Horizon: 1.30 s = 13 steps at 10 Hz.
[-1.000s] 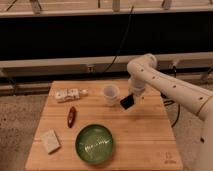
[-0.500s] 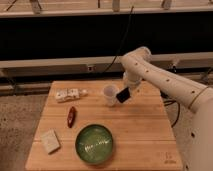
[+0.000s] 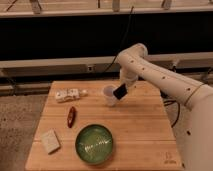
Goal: Place the eraser in the ceramic cup
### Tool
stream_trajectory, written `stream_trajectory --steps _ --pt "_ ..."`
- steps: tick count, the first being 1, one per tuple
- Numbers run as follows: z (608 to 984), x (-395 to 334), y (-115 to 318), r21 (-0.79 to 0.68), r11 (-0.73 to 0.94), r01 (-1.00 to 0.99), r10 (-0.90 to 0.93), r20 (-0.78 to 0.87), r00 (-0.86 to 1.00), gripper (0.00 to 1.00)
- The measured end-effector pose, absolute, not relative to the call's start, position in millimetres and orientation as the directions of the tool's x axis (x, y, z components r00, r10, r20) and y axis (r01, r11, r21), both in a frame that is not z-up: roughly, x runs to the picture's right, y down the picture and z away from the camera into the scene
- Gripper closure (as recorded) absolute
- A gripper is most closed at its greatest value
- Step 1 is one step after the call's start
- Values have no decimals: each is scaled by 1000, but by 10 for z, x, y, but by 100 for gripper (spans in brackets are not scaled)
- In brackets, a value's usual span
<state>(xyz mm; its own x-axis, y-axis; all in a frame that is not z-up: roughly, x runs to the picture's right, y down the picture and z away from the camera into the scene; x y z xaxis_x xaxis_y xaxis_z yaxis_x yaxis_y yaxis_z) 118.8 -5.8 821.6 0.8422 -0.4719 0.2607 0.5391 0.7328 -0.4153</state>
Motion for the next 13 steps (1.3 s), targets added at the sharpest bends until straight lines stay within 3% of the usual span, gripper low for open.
stream_trajectory --steps 13 --pt "8393 857 -320 -359 715 600 -537 269 800 100"
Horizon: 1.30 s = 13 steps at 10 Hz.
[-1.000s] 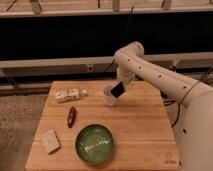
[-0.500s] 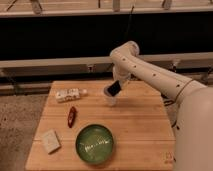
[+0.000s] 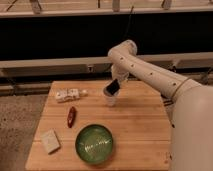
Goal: Place the eraser in the ceramic cup
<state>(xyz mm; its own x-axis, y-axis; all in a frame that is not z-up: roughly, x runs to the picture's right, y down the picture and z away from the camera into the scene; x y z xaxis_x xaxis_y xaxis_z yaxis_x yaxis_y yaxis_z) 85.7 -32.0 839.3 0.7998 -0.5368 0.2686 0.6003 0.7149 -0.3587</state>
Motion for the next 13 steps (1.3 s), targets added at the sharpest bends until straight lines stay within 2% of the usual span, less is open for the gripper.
stream_trajectory --steps 4,8,12,13 --pt "8408 811 -349 -353 711 608 -544 270 794 99" --pt "8416 774 -360 -349 708 614 -549 274 790 69" --pt "8427 736 -374 -345 706 618 -553 277 786 34" --pt "8431 741 -374 -345 706 618 -553 276 786 28"
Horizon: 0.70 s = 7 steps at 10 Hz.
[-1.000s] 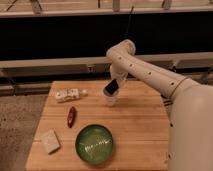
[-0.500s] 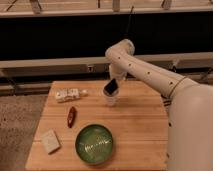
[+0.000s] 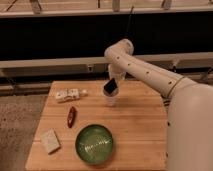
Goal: Place the eraser in the ceramic cup
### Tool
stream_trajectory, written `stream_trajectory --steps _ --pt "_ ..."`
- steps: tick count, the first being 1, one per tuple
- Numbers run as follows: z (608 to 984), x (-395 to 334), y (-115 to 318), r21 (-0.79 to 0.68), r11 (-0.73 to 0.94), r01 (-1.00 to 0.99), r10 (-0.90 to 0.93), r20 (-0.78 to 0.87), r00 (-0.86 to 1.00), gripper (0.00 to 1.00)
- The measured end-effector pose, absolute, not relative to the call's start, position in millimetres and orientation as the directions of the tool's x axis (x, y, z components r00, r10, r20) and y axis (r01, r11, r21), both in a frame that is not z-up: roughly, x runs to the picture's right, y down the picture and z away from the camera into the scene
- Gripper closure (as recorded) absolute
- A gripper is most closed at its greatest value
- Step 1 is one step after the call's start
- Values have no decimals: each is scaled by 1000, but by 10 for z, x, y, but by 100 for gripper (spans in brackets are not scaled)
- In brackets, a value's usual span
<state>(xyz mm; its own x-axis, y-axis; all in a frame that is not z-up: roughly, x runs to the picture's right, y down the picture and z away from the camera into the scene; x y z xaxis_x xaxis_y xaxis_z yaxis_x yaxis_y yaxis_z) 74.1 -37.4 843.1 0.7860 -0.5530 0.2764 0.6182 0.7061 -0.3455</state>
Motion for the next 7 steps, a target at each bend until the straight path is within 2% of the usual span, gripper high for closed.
stream_trajectory --steps 2,7 --pt "8434 733 -377 -345 705 620 -555 277 785 20" --pt "8442 721 -381 -342 704 623 -557 278 782 21"
